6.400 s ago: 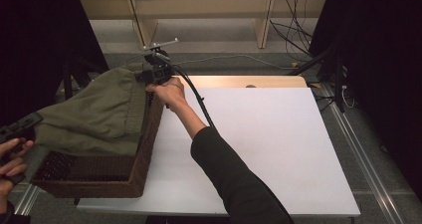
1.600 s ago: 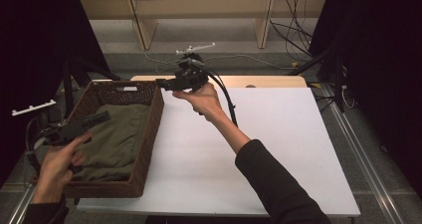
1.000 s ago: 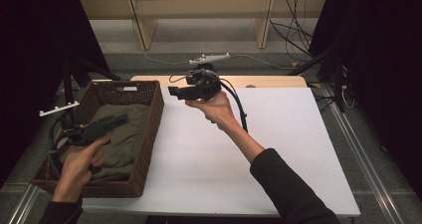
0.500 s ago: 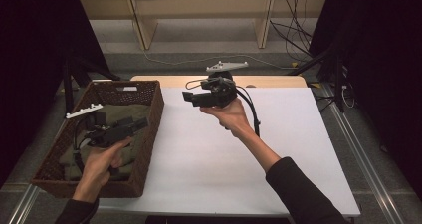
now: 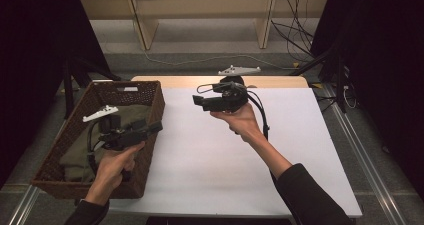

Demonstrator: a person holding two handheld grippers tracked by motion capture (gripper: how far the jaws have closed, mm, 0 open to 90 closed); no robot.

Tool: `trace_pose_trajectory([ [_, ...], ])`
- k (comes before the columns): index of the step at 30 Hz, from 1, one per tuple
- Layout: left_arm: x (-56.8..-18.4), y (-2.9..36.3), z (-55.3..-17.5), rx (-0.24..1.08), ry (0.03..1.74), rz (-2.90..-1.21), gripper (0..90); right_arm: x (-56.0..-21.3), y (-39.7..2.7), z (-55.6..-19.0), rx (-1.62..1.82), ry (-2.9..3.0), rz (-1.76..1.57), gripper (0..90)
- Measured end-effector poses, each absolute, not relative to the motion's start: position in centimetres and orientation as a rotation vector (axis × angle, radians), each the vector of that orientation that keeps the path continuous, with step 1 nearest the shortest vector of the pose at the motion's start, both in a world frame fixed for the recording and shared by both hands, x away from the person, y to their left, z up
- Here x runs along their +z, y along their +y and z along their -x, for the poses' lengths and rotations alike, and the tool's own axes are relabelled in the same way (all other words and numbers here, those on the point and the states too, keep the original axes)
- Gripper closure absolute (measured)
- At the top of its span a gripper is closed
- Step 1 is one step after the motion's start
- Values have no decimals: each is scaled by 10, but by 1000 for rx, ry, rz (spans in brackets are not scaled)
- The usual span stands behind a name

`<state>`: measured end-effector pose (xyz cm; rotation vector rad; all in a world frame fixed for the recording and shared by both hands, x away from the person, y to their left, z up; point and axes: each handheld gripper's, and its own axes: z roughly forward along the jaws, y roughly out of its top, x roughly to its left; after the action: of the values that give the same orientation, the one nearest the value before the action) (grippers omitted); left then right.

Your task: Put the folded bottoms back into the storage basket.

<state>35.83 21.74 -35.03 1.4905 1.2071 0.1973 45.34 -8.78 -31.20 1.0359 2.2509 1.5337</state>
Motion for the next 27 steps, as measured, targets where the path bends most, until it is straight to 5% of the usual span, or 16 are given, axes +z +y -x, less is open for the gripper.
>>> trace_pose_trajectory([
  [27,-357,188,-353,207,1124,-1518,181,-320,-122,-430,1528,2183,-1018,184],
])
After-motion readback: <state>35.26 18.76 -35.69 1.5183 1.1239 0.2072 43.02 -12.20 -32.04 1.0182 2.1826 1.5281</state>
